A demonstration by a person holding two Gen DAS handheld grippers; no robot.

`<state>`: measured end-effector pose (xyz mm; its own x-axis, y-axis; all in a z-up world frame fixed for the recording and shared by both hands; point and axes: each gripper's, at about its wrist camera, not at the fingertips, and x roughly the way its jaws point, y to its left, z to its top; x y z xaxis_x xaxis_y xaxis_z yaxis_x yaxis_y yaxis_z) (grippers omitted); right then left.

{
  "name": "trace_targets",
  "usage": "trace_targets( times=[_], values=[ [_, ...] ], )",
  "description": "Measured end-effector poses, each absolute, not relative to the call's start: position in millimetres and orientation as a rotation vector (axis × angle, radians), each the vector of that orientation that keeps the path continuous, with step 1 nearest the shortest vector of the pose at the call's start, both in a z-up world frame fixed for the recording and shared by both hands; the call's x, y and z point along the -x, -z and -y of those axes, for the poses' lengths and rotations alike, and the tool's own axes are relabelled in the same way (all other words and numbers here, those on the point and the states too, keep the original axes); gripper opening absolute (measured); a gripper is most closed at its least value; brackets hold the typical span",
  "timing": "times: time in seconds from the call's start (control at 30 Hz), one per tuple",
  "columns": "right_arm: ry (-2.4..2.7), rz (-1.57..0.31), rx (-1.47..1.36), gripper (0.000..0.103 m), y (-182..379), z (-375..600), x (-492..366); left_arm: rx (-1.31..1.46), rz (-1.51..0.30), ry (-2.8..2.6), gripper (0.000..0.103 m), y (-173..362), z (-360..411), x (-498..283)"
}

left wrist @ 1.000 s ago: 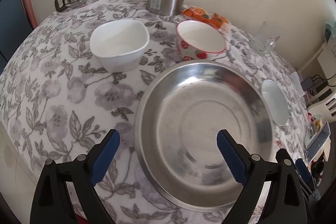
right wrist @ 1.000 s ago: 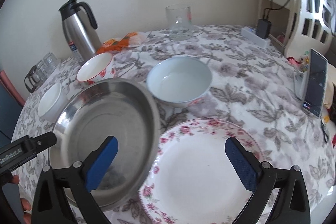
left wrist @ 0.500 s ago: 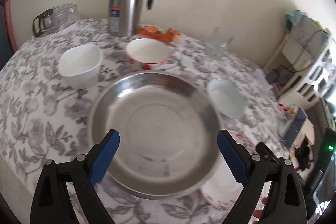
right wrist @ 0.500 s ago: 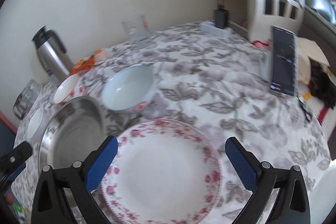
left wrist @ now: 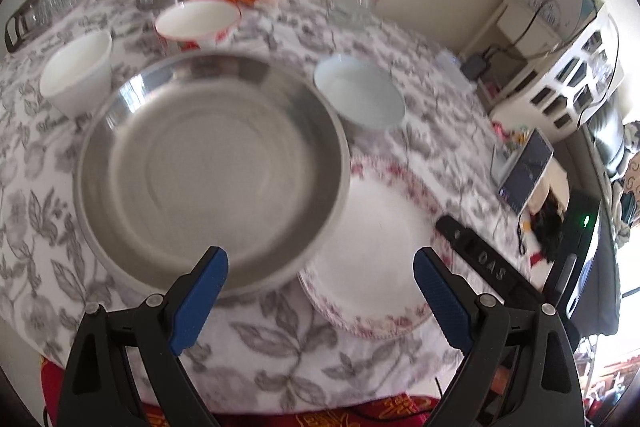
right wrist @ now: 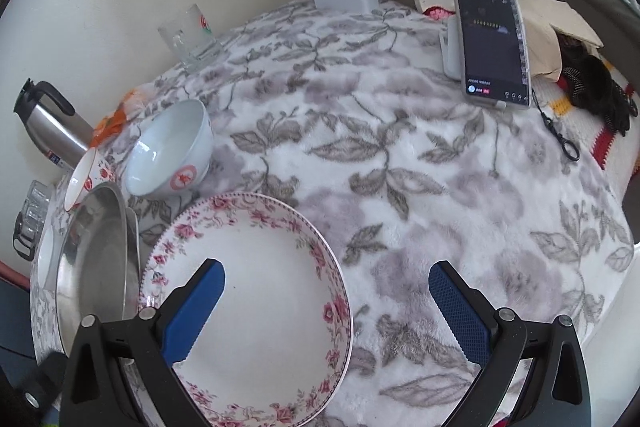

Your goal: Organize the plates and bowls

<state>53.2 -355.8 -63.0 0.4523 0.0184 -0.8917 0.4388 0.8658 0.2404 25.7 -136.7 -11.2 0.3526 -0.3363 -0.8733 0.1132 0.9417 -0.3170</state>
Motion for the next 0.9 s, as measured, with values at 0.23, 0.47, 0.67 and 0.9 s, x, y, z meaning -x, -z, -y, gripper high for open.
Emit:
trace_targets(
  times=[0.23,0.47,0.67,0.9],
  values=[
    [0.285,-1.114,-0.501,0.103,71.0,360.3,-52.3,0.196,-1.225,0.339,0.094,23.0,158.4,-15.4],
    [0.289,-1.141,-0.536,0.084,77.6,365.1,-50.6,0.224,-1.295,0.346,0.078,43.4,165.3,-18.0],
    [0.273,-1.149,-0.548,0.073,81.0,363.2,-52.1,0.250,-1.329,0.317,0.055,58.1,162.9,-21.7],
    [0.250,-1.164,-0.561,0.046,87.3,360.4,-54.8,0.230,-1.321,0.257,0.045,68.1,163.4,-23.5]
  ],
)
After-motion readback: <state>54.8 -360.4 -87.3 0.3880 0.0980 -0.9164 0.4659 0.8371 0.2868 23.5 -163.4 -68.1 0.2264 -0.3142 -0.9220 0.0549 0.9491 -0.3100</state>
